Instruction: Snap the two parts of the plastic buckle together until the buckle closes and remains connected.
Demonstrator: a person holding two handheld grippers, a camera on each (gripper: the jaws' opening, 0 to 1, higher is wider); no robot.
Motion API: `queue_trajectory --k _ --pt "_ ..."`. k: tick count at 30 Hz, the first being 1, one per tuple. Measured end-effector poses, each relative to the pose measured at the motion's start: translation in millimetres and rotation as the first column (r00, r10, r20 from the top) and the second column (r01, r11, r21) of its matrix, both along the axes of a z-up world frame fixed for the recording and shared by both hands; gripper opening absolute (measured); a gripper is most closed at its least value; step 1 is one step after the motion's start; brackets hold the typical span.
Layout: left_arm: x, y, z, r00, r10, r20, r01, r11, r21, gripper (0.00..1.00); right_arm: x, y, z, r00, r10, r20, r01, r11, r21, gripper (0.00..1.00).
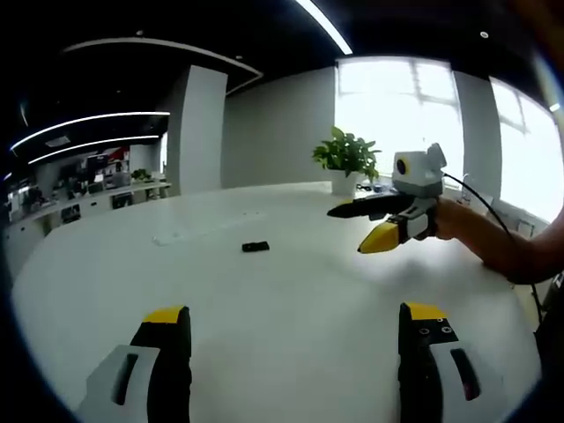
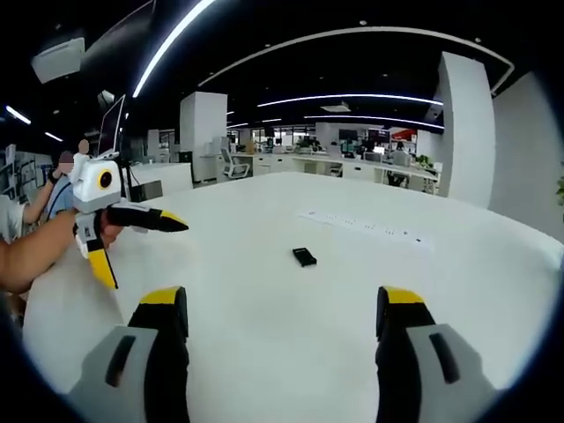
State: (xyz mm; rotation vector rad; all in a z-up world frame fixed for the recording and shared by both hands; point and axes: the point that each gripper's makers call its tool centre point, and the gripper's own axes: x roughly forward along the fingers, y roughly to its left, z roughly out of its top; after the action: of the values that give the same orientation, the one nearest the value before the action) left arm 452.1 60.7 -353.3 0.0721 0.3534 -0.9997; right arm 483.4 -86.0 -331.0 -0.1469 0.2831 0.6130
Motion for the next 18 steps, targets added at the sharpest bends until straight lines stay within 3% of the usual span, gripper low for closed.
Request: queue_trajectory --k 8,18 --pt "-4.2 -2 5.5 1.0 -0.007 0.003 0.007 1.0 -0.018 0.99 -9 -4 -3.4 1.0 -0.005 -0.003 0.005 1.0 0.007 0.88" --pt "-1.8 -3 -0.8 1.0 -0.013 -0.006 0.013 1.0 -0.002 0.99 -21 -10 -5.4 1.0 -0.017 -0.001 0.017 1.0 0.022 0.89"
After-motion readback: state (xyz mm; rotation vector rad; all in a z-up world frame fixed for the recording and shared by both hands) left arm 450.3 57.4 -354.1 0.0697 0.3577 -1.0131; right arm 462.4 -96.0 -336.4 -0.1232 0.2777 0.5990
